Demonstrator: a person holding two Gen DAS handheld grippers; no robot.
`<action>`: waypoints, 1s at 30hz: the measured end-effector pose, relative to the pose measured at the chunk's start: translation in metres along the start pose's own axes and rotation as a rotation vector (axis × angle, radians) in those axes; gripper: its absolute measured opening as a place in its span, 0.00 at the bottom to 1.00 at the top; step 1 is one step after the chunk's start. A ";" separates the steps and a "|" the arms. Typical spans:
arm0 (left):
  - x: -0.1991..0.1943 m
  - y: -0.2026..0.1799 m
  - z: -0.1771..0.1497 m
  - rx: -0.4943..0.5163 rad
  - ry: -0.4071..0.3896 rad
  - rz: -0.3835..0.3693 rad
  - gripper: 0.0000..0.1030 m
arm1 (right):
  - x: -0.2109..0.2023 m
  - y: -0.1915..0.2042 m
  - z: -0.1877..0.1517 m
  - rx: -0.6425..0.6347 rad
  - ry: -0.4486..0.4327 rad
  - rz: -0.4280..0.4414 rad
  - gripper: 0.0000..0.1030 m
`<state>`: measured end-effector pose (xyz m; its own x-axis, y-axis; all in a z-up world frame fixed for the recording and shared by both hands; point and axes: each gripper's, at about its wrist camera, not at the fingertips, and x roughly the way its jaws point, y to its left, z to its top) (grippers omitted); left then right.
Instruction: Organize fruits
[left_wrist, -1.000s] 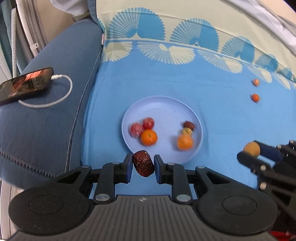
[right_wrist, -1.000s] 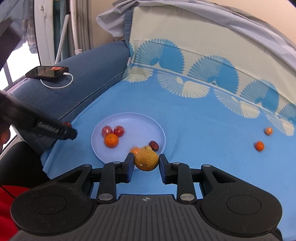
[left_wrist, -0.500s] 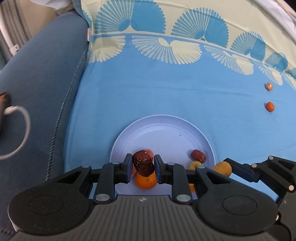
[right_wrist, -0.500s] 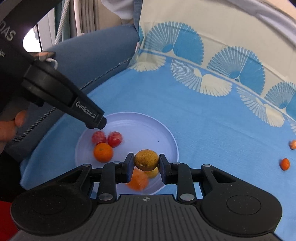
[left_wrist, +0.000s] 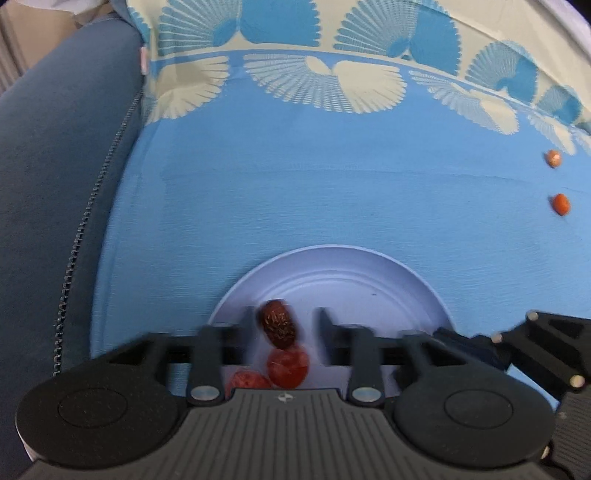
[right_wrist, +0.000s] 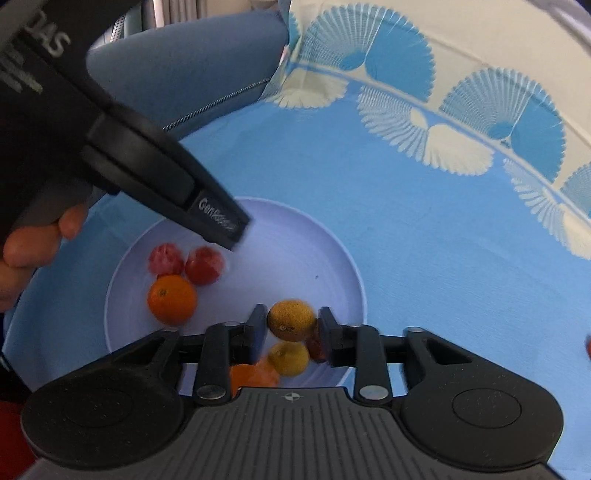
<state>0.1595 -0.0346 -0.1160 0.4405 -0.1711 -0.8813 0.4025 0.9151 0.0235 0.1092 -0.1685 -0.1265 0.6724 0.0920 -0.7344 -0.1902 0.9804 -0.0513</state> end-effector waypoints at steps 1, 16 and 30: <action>-0.006 0.002 -0.001 -0.018 -0.023 -0.005 0.99 | -0.005 0.000 0.000 0.010 -0.004 0.000 0.77; -0.106 0.013 -0.110 -0.131 0.056 0.201 1.00 | -0.126 0.037 -0.054 0.140 -0.015 -0.003 0.97; -0.184 -0.026 -0.158 -0.073 -0.078 0.221 1.00 | -0.201 0.055 -0.081 0.118 -0.191 -0.086 0.99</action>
<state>-0.0585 0.0311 -0.0293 0.5733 0.0109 -0.8193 0.2316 0.9570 0.1748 -0.0943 -0.1476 -0.0369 0.8079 0.0278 -0.5887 -0.0490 0.9986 -0.0202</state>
